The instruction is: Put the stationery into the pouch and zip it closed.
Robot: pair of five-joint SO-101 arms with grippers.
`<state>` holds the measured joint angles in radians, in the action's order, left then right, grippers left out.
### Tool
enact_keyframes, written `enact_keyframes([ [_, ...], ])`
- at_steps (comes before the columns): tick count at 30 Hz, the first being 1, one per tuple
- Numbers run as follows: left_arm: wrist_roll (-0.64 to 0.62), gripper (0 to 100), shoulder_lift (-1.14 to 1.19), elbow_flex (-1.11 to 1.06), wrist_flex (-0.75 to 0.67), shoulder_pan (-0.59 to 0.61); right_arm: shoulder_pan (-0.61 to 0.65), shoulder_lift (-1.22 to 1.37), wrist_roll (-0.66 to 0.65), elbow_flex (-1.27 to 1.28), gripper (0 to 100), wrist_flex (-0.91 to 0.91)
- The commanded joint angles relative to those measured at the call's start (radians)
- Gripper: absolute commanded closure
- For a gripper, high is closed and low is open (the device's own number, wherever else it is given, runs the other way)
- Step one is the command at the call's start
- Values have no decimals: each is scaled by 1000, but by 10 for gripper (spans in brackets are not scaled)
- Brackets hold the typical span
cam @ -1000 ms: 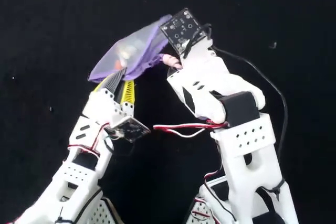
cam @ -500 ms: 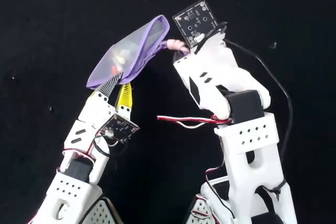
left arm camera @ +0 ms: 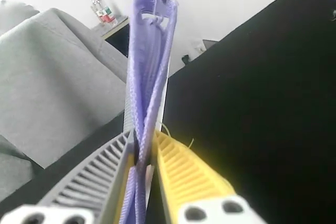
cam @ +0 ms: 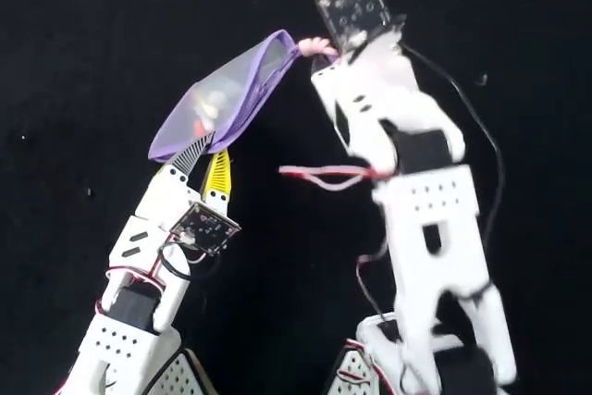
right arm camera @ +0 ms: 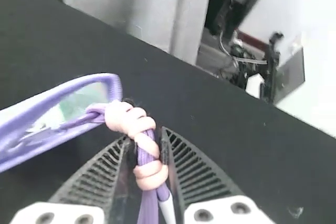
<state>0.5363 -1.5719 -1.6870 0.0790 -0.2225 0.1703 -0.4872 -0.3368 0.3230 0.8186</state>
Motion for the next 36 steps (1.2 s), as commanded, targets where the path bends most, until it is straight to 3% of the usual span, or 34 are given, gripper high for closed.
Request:
enact_keyframes([
  [1,-38,973,-6,-21,11,21,-114,133,2,-171,987,-74],
  [22,-38,973,-3,-22,29,22,-270,628,38,-688,987,-72],
  [36,-44,971,0,-22,29,27,-187,680,63,-699,987,11],
])
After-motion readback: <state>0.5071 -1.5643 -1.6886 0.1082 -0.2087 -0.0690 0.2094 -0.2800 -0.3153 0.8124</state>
